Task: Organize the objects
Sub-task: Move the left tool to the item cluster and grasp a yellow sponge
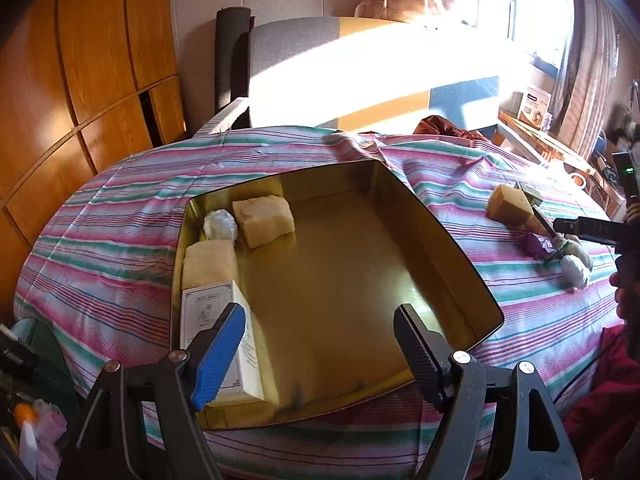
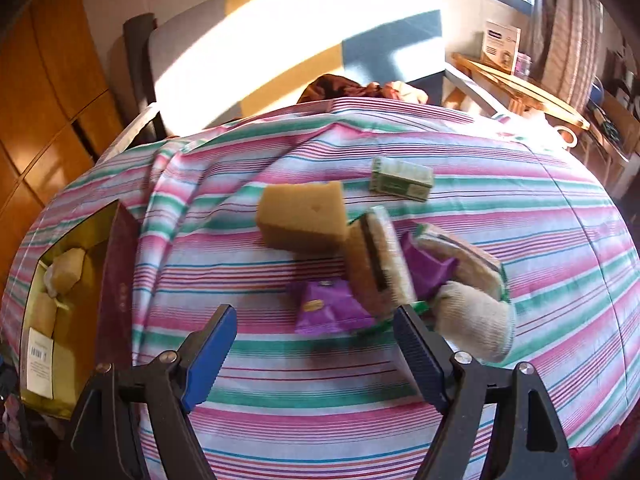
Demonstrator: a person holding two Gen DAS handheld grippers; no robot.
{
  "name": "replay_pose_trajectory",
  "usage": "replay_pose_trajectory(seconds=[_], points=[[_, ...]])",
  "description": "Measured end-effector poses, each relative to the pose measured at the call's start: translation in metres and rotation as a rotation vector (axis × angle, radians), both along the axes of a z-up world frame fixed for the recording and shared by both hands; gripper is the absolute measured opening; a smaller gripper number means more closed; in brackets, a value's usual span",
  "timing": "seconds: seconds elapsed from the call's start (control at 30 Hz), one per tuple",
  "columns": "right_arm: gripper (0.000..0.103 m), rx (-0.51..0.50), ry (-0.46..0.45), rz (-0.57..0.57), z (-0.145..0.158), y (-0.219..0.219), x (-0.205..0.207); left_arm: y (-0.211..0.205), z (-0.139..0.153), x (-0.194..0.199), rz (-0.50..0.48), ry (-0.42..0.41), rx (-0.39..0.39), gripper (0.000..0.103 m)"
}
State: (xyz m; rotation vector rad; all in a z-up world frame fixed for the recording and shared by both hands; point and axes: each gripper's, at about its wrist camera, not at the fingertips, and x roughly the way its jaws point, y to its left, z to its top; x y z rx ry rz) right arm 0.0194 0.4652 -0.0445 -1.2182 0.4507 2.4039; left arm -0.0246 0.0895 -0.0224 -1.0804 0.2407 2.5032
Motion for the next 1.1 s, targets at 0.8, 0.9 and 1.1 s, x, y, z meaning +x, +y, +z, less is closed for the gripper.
replay_pose_trajectory(seconds=[0.8,0.9,1.1], points=[[0.082,-0.249,0.113,-0.424,-0.015,0.107,0.07,0.158,0.016,-0.004,-0.275,-0.08,0.037,0.089],[0.082,-0.216,0.089,-0.391,-0.014,0.101,0.062,0.182,0.012,-0.013,-0.291,-0.112,0.035,0.089],[0.082,-0.133,0.026,-0.363,-0.014,0.091,0.052,0.229,0.0,-0.036,-0.3,-0.216,0.049,0.089]])
